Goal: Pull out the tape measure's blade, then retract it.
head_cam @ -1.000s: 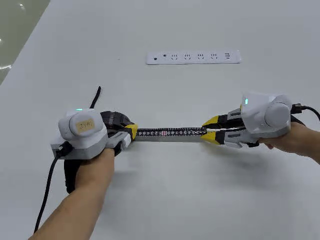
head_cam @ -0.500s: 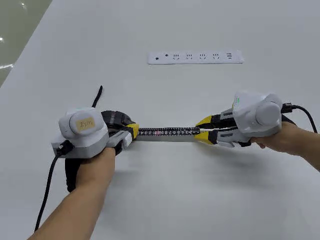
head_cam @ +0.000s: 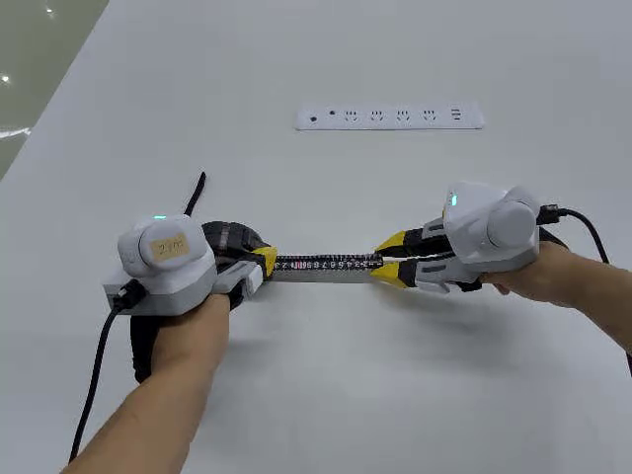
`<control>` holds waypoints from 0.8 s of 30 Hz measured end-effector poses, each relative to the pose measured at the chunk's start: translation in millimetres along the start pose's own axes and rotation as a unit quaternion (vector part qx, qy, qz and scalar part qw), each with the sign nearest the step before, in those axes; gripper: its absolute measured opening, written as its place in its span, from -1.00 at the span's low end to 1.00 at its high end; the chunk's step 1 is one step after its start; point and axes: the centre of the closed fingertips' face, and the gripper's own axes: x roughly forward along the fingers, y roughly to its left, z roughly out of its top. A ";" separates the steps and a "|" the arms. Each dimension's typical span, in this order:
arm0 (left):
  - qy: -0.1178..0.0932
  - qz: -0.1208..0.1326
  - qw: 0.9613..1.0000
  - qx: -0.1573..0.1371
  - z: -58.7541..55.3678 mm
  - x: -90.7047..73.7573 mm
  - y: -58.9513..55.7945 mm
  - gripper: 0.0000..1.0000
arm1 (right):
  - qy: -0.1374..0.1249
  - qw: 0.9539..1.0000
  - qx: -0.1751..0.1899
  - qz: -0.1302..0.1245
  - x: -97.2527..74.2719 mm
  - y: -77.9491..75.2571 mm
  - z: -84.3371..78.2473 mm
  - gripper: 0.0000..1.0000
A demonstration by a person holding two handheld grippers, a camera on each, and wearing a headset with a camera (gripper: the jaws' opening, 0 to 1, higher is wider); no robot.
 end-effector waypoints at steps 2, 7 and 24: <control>0.000 0.000 1.000 0.000 0.0 -0.1 -0.2 0.20 | -0.001 1.000 0.001 0.001 1.7 0.8 1.5 -0.75; 0.000 0.000 1.000 0.000 0.0 -0.3 -0.5 0.20 | -0.003 1.000 0.004 0.004 8.2 0.4 2.1 -0.75; 0.001 -0.002 1.000 -0.002 0.0 -0.6 -0.4 0.20 | -0.009 1.000 0.006 0.014 28.8 7.6 17.5 -0.75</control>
